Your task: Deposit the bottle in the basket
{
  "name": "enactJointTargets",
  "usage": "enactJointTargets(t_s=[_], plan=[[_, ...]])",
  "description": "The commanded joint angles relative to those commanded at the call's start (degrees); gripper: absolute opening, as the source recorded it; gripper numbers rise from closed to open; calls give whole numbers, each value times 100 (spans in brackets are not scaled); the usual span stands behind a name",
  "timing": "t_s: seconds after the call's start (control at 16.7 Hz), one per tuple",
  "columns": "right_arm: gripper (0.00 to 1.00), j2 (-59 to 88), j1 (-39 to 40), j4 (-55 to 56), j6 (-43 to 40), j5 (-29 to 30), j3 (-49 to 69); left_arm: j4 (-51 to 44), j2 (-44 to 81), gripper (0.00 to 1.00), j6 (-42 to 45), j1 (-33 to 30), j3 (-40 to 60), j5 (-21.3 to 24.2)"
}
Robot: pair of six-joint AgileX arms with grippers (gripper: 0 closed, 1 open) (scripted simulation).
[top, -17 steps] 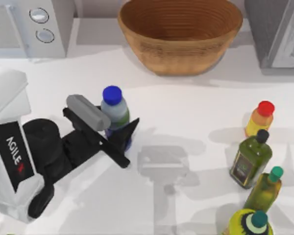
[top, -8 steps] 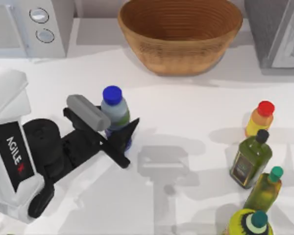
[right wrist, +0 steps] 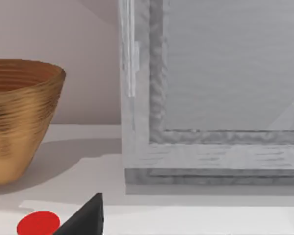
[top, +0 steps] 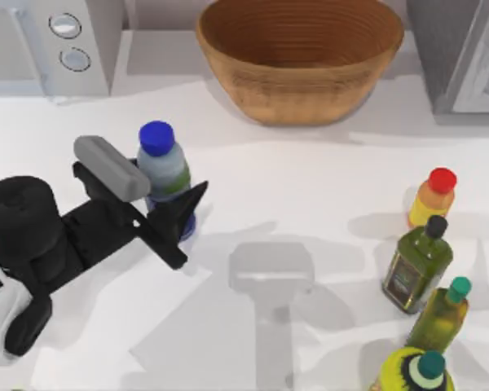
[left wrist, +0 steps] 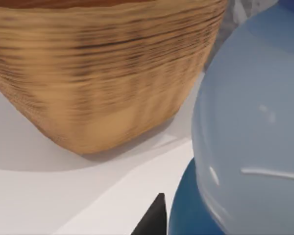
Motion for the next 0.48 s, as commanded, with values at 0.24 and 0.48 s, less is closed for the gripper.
enactJointTargets(t_s=[0.24,0.48], plan=[[100,0,0,0,0,0,0,-641,-882,0,48,272,-315,322],[100,0,0,0,0,0,0,-1277,-1826,0,104,645,-613,547]])
